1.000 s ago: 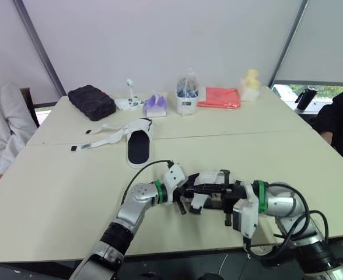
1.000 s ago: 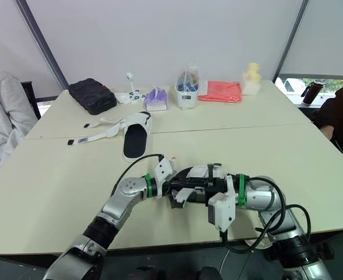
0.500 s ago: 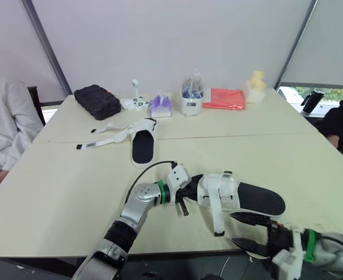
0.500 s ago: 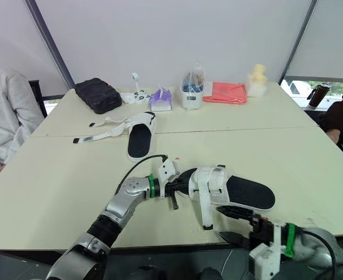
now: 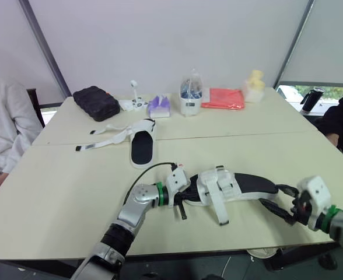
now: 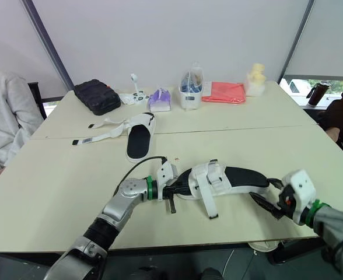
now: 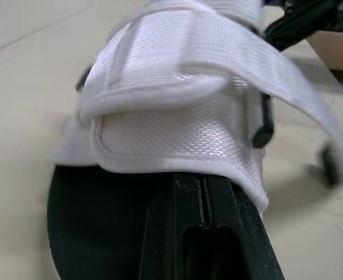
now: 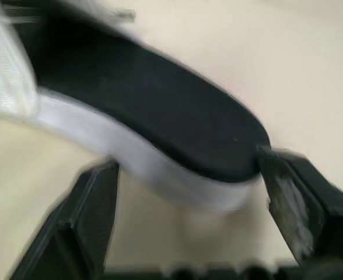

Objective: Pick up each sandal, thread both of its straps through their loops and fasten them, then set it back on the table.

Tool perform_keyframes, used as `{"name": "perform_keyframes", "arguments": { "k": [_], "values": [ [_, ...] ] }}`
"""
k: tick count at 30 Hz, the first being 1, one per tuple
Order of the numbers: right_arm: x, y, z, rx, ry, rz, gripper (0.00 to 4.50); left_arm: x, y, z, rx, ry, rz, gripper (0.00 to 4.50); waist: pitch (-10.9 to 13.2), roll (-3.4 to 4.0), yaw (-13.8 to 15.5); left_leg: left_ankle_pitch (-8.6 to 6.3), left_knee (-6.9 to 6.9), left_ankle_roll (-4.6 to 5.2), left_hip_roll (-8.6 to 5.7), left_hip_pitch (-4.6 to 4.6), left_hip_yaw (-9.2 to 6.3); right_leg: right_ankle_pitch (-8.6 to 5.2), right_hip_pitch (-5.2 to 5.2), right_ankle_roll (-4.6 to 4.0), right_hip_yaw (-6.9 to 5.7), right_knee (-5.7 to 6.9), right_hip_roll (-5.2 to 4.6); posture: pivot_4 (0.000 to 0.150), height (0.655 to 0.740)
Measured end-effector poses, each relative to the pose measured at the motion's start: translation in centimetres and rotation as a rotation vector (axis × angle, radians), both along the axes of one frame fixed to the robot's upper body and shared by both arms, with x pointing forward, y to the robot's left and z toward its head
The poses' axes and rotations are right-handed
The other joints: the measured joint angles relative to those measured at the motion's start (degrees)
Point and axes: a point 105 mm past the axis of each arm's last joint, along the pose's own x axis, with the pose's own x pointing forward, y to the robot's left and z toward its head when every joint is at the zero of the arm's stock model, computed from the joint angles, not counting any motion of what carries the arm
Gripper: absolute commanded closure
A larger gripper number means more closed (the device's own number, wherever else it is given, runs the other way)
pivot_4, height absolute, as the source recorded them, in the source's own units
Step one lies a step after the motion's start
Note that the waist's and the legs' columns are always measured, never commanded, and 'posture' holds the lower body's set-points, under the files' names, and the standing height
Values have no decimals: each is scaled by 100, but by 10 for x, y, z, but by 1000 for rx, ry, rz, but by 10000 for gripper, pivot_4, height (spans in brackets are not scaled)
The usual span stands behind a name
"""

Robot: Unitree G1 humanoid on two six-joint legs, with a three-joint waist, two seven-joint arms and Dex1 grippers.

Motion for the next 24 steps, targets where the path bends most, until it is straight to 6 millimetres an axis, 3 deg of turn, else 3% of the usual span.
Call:
{"name": "perform_keyframes", "arguments": {
  "k": [5,6,9,10,15,19,24],
  "values": [
    [-2,15,5,71,158,-9,5788,3,10,1,10,2,6,45000,-6,-14,-30,-3,-5,2,16,3,3,-1,1,-1,-6,-5,11,1500,7400],
    [-3,25,9,141,165,23,5788,2,12,-3,33,16,4,45000,-14,-24,-61,-3,-7,2,18,6,3,0,1,0,-6,-5,14,1500,7400],
    [-17,97,16,298,182,318,5788,-5,1,-8,25,54,-22,45000,-15,-16,-75,-4,-4,3,11,-5,-2,8,4,20,-12,-17,6,1500,7400],
    [-20,101,15,298,197,339,5788,-8,-2,-9,22,56,-30,45000,-12,-9,13,-4,2,5,-3,-9,-2,5,3,26,-13,-18,-5,1500,7400],
    [-26,91,11,255,246,361,5788,-11,-4,-8,23,49,-42,45000,-30,-43,40,-17,9,27,-29,-44,-2,6,-20,36,-19,-27,-32,1500,7400],
    [-20,75,2,257,247,311,5788,-10,-4,-9,26,56,-34,45000,-31,-43,37,-17,11,27,-33,-54,-1,7,-31,38,-19,-26,-34,1500,7400],
    [-17,69,5,258,219,308,5788,-10,-3,-9,26,59,-25,45000,-32,-42,36,-15,13,25,-29,-54,-2,7,-31,38,-19,-23,-32,1500,7400]
  ]
}}
